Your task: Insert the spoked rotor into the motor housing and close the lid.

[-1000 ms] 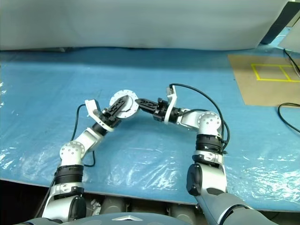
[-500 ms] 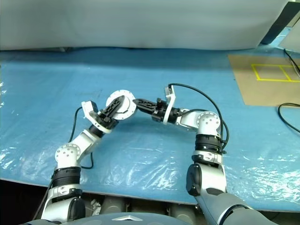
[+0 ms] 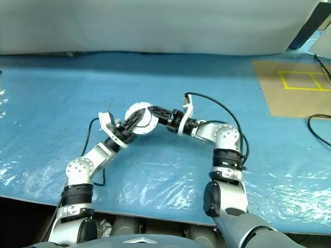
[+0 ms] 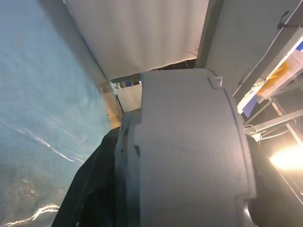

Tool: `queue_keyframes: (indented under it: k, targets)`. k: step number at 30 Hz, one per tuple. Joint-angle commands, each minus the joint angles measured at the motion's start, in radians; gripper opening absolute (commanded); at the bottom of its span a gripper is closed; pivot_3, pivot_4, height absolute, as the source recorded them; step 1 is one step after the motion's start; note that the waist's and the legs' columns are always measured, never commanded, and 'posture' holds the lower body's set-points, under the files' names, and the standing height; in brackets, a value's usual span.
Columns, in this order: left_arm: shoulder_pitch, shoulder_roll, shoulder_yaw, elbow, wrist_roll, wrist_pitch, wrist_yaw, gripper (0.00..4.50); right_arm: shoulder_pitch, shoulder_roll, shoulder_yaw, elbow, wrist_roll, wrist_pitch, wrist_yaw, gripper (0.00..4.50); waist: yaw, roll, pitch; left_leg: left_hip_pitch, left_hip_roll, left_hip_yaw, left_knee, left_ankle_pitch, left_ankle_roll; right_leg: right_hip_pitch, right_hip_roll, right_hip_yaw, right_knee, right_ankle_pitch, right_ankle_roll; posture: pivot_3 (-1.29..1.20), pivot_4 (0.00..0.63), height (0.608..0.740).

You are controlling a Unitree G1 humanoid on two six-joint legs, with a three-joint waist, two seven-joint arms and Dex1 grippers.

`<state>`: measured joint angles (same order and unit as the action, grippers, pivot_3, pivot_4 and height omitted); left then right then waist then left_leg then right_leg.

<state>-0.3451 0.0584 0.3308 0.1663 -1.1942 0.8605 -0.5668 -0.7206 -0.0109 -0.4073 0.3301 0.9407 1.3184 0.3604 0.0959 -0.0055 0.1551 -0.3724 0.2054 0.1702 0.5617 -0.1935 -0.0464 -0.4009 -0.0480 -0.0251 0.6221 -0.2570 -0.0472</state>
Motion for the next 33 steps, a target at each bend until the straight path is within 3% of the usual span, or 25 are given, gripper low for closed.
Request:
queue_keyframes:
  k: [1, 7, 12, 18, 30, 31, 33]
  targets:
    - [-0.064, 0.010, 0.046, -0.058, -0.042, -0.037, 0.000, 2.50, -0.016, -0.002, -0.010, 0.014, 0.033, 0.021, 0.007, 3.76, -0.001, 0.000, 0.000, 0.000, 0.000, 0.000, 0.000, 0.000, 0.000, 0.000, 0.000, 0.000, 0.000, 0.000, 0.000, 0.00, 0.150, 0.740]
    - [-0.100, 0.042, 0.131, -0.043, -0.043, -0.115, 0.027, 2.50, -0.008, -0.024, -0.001, 0.018, 0.022, 0.011, 0.017, 3.76, -0.002, 0.000, 0.000, 0.000, 0.000, 0.000, 0.000, 0.000, 0.000, 0.000, 0.000, 0.000, 0.000, 0.000, 0.000, 0.00, 0.150, 0.740]
    - [-0.128, 0.083, 0.191, 0.034, 0.105, -0.329, 0.067, 2.50, 0.009, -0.036, 0.020, -0.011, 0.018, 0.000, 0.040, 3.76, -0.003, 0.000, 0.000, 0.000, 0.000, -0.001, 0.000, 0.000, 0.000, 0.000, 0.000, 0.000, 0.000, 0.000, 0.000, 0.00, 0.150, 0.740]
    - [-0.129, 0.156, 0.220, 0.175, 0.292, -0.526, 0.139, 2.50, 0.075, -0.091, 0.156, -0.130, -0.063, -0.087, 0.103, 3.76, 0.000, -0.001, 0.001, -0.001, 0.000, -0.002, 0.000, 0.000, 0.000, 0.000, 0.000, -0.001, -0.001, 0.000, 0.000, 0.00, 0.150, 0.740]
    - [-0.143, 0.166, 0.193, 0.381, 0.414, -0.570, 0.098, 2.50, 0.121, -0.121, 0.233, -0.186, -0.104, -0.155, 0.147, 3.76, 0.001, -0.004, 0.002, -0.003, 0.000, -0.013, 0.004, 0.000, 0.000, 0.001, 0.000, -0.003, 0.001, 0.001, 0.002, 0.00, 0.150, 0.740]
    - [-0.145, 0.168, 0.190, 0.396, 0.423, -0.570, 0.091, 3.12, 0.124, -0.123, 0.246, -0.184, -0.118, -0.160, 0.147, 3.80, 0.001, -0.004, 0.002, -0.002, 0.000, -0.013, 0.004, 0.000, 0.000, 0.002, 0.000, -0.003, 0.001, 0.001, 0.002, 0.00, 0.150, 0.740]
    - [-0.148, 0.174, 0.195, 0.421, 0.433, -0.560, 0.110, 3.63, 0.131, -0.116, 0.249, -0.174, -0.129, -0.165, 0.142, 3.80, 0.001, -0.004, 0.002, -0.001, 0.000, -0.013, 0.004, 0.000, 0.000, 0.004, 0.000, -0.003, 0.000, 0.001, 0.002, 0.00, 0.150, 0.740]
